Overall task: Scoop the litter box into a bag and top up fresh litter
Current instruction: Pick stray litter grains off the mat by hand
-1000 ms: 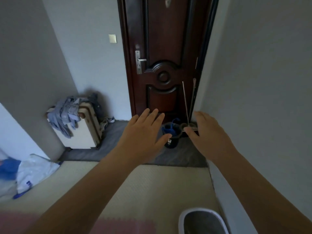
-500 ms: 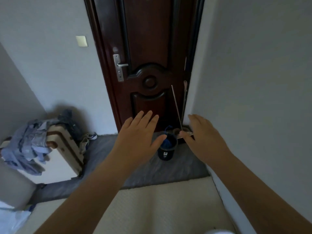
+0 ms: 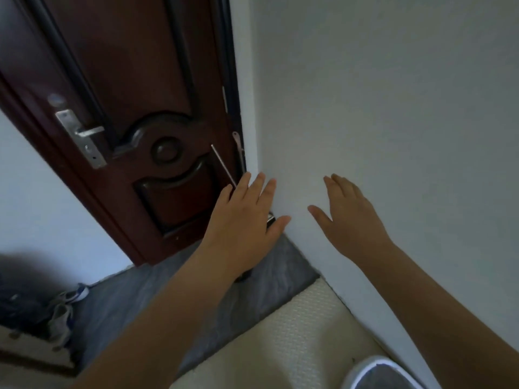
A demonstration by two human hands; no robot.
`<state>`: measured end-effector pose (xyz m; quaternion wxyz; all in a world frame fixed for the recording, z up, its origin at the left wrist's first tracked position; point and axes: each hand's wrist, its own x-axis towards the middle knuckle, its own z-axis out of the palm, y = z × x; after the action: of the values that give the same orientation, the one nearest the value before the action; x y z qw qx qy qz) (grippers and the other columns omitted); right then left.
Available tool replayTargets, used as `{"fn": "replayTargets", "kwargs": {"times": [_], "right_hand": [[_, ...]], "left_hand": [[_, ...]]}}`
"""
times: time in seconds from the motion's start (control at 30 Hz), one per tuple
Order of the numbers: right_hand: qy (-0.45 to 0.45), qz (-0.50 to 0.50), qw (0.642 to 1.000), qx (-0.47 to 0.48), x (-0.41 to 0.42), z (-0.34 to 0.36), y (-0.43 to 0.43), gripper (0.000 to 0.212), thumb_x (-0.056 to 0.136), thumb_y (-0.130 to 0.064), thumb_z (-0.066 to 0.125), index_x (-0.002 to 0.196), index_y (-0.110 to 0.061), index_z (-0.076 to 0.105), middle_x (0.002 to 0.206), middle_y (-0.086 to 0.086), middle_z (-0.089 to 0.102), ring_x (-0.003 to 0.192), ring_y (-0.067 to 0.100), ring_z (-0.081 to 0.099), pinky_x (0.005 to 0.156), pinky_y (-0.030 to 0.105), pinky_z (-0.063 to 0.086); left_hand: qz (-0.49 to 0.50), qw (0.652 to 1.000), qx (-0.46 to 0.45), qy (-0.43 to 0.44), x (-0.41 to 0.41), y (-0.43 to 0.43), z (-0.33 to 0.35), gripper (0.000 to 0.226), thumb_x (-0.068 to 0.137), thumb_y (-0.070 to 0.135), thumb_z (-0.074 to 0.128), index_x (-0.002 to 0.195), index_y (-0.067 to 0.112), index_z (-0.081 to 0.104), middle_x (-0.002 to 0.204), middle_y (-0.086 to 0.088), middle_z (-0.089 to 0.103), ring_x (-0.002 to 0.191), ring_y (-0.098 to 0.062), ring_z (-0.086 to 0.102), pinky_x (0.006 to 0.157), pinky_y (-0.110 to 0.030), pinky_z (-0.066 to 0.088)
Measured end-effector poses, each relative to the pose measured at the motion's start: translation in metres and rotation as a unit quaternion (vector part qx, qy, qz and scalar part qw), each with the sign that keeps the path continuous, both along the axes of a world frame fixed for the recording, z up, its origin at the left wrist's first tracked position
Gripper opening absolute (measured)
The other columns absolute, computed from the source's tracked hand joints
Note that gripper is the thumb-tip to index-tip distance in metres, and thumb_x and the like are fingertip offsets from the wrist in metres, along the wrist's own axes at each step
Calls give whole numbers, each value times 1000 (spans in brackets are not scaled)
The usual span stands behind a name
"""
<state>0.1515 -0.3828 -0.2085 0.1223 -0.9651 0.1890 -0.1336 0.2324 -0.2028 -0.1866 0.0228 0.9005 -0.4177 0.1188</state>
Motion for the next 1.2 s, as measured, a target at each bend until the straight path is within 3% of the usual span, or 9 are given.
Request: {"fn": "replayTargets", "kwargs": {"times": [0.2, 0.37, 0.57, 0.93, 1.07, 1.2], "right_hand": [[-26, -72, 997, -6, 13, -3, -28, 70, 97, -48, 35, 150, -9, 14, 158, 9, 14, 145, 22, 12, 117, 33, 10], [-7, -162, 987, 6, 20, -24, -50, 71, 97, -50, 32, 151, -9, 10, 158, 8, 12, 146, 22, 8, 117, 32, 9], [-5, -277, 961, 3, 25, -60, -52, 72, 97, -53, 29, 151, -10, 9, 159, 7, 8, 147, 21, 3, 114, 29, 0], [31, -405, 913, 28, 11, -85, -38, 76, 95, -57, 24, 152, -11, 4, 160, 7, 0, 147, 21, -5, 120, 35, 5], [12, -416, 909, 23, -3, -88, -53, 78, 92, -58, 25, 152, -11, 4, 160, 7, -1, 147, 22, -5, 120, 37, 6], [3, -429, 903, 9, -19, -122, -84, 76, 93, -58, 27, 151, -11, 10, 159, 7, 5, 147, 22, 0, 119, 38, 9]], "left_hand": [[-79, 997, 13, -4, 36, -51, 6, 83, 84, 64, -7, 152, 19, 4, 160, -3, 6, 147, -21, 3, 117, -44, 14], [-173, 979, 19, 107, 55, -93, -9, 71, 94, 59, 14, 152, 22, -3, 160, 2, -6, 146, -15, -8, 119, -39, 2], [-259, 961, 52, 79, 94, -136, -43, 74, 90, 60, 8, 150, 22, -13, 158, 1, -19, 144, -16, -19, 117, -37, -8], [-383, 918, 85, 65, 92, -182, -78, 78, 88, 65, 1, 150, 21, -15, 157, -3, -20, 144, -21, -19, 118, -40, -6], [-404, 912, 17, 69, 77, -204, -91, 81, 86, 67, -3, 152, 19, -4, 159, -5, -7, 146, -25, -8, 116, -41, 0], [-428, 895, -43, 121, 57, -232, -128, 72, 94, 60, 14, 149, 16, 24, 157, -7, 18, 145, -26, 13, 113, -43, 12]]}}
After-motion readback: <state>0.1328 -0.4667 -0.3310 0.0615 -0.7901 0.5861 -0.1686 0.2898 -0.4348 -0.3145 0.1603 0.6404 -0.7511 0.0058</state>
